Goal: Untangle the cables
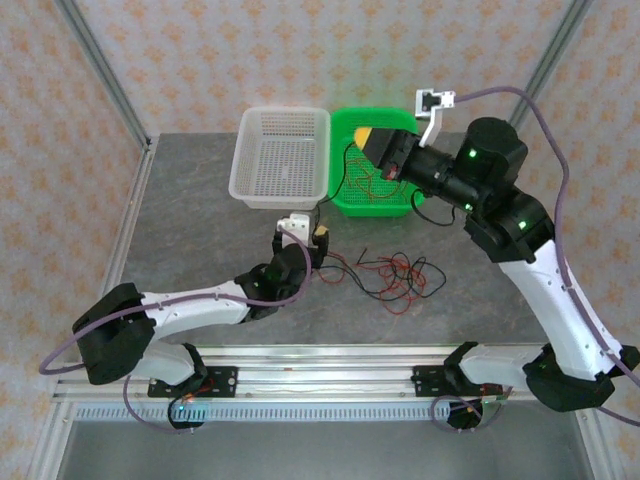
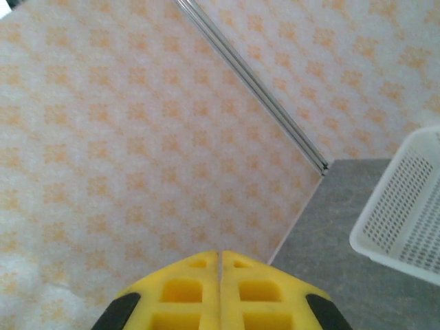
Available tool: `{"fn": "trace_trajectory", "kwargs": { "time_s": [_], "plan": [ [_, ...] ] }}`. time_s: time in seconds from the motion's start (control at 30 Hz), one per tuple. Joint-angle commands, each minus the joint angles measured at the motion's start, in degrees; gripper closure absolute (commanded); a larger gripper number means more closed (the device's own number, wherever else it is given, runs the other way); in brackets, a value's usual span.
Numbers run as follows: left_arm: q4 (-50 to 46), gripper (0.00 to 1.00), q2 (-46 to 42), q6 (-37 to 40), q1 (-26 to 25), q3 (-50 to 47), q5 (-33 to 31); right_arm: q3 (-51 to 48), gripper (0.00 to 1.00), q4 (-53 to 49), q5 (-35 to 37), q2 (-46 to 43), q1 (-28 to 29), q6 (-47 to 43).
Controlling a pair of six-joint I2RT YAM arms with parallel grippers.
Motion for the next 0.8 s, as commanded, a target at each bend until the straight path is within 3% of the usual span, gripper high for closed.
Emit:
{"fn": "trace_trajectory", "kwargs": {
  "time_s": [0.0, 0.3, 0.77],
  "plan": [
    [1.4, 0.34, -2.2, -3.7, 0.3, -3.3, 0.8, 4.6, 1.00, 0.4, 0.5, 2.8, -0.5, -2.2],
    [-0.6, 0.26, -16.0, -6.5, 0.2, -12.9, 2.6, 13.4, 1.00, 3.8, 3.9, 12.2, -0.5, -5.8],
    [-11.6, 0.26, -32.1, -13.7, 0.1, -18.3, 1.0, 34.4, 1.00, 2.4, 6.1, 33.9, -1.5, -9.7]
  ]
}}
